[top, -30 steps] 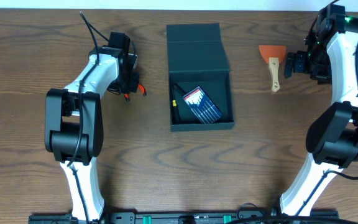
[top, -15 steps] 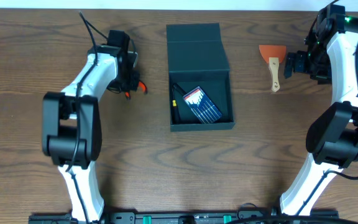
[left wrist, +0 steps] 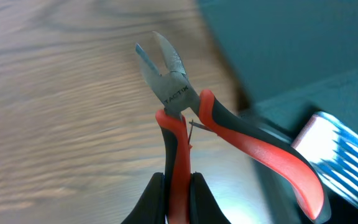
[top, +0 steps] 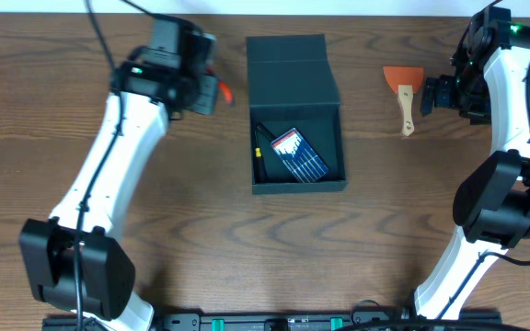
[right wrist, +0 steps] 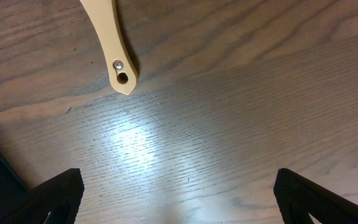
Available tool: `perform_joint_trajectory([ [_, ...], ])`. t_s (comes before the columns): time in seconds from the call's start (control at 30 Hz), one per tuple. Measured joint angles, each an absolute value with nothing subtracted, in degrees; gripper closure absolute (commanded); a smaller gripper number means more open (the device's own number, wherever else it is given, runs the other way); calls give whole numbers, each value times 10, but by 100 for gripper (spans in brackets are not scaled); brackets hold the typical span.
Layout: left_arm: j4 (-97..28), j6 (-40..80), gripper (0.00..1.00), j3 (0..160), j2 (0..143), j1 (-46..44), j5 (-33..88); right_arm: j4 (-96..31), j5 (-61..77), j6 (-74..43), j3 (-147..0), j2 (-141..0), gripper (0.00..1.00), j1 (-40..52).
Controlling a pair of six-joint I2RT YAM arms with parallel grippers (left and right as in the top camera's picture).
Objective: Pack container
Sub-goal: 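Lift the pliers and carry them right over the green box, then lower the pliers onto the case in the box and open the left gripper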
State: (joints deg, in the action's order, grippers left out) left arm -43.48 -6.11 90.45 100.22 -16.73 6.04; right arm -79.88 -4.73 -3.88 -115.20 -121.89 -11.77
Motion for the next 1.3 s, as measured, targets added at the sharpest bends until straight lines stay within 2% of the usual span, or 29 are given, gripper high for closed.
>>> perform_joint_trajectory([
  [0.3, -408, -64, 94, 905, 1003, -313, 73, -799, -47, -39, -1152, -1219, 1, -118],
  [0.47, -398, -65, 94, 905, 1012, -359, 74, -799, -47, -39, -1152, -1219, 1, -118],
  [1.07, -419, -65, 94, 905, 1188, -373, 73, -799, -47, -39, -1152, -1219, 1, -118],
  [1.3, -422, -65, 94, 906, 1201, -373, 73, -799, -47, -39, -1152, -1219, 1, -118],
])
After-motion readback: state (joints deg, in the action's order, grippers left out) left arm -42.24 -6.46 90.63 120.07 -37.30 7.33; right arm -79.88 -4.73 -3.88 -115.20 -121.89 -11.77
